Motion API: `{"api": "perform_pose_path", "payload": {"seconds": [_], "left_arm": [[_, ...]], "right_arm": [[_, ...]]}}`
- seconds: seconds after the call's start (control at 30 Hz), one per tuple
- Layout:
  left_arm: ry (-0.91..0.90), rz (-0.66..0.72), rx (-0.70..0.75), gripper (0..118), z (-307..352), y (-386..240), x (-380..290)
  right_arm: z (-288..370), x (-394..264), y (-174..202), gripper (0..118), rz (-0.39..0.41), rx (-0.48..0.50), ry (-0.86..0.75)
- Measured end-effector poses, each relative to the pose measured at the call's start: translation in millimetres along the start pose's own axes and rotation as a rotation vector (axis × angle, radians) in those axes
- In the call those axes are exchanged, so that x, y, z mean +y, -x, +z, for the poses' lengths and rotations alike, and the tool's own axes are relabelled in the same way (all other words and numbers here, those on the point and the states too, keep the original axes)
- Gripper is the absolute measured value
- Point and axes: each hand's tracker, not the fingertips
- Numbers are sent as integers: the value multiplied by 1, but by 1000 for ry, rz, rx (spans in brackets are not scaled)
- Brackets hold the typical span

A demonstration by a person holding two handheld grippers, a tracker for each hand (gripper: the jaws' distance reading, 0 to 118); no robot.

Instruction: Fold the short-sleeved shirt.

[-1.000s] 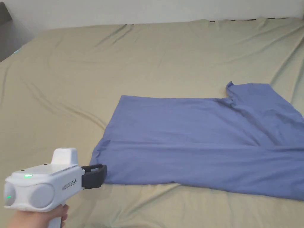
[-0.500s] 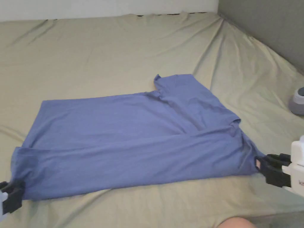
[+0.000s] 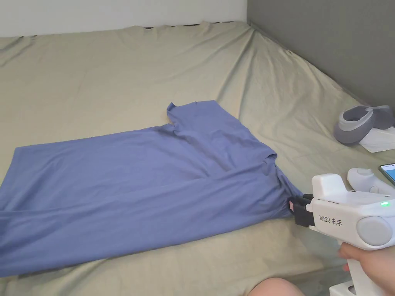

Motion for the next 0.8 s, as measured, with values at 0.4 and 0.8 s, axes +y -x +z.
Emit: {"api": "perform_pose_path", "payload": {"seconds": [0.4,0.8], "left_arm": [[51,39,-92,5,75,15,-30],[202,-97,93,95,45,33,-71]], "right_arm": [[88,-3,-14,5,2,67,38],[95,-40,-13,117,80,-154,112]]}}
